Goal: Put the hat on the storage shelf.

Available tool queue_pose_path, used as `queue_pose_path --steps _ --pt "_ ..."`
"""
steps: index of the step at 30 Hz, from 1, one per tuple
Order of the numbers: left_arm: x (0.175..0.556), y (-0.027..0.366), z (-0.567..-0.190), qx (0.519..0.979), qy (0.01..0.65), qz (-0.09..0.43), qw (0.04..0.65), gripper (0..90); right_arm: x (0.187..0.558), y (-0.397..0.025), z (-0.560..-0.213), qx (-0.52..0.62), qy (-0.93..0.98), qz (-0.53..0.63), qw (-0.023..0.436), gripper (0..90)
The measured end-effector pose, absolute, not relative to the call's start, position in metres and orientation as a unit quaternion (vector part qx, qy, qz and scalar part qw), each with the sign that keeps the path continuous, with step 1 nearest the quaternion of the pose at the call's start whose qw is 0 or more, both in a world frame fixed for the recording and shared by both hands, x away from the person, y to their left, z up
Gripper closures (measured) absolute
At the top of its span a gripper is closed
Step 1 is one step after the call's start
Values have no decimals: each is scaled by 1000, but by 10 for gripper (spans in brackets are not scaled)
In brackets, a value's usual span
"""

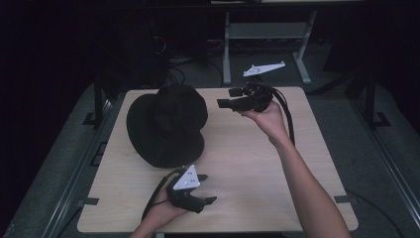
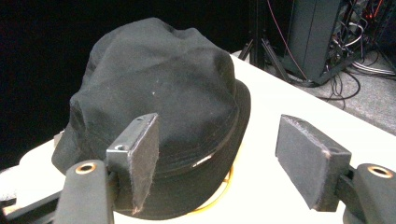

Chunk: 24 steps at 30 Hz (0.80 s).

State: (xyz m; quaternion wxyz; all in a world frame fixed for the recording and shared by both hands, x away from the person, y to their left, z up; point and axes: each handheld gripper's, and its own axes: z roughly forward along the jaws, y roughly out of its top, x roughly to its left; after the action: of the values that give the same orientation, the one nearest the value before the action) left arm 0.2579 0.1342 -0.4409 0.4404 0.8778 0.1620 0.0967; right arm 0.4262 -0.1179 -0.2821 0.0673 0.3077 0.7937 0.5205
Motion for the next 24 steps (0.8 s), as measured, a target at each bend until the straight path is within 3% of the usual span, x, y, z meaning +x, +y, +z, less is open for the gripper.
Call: queue_pose_path --steps 24 --pt "258 132 -442 879 162 92 440 256 411 -147 -297 321 791 517 59 247"
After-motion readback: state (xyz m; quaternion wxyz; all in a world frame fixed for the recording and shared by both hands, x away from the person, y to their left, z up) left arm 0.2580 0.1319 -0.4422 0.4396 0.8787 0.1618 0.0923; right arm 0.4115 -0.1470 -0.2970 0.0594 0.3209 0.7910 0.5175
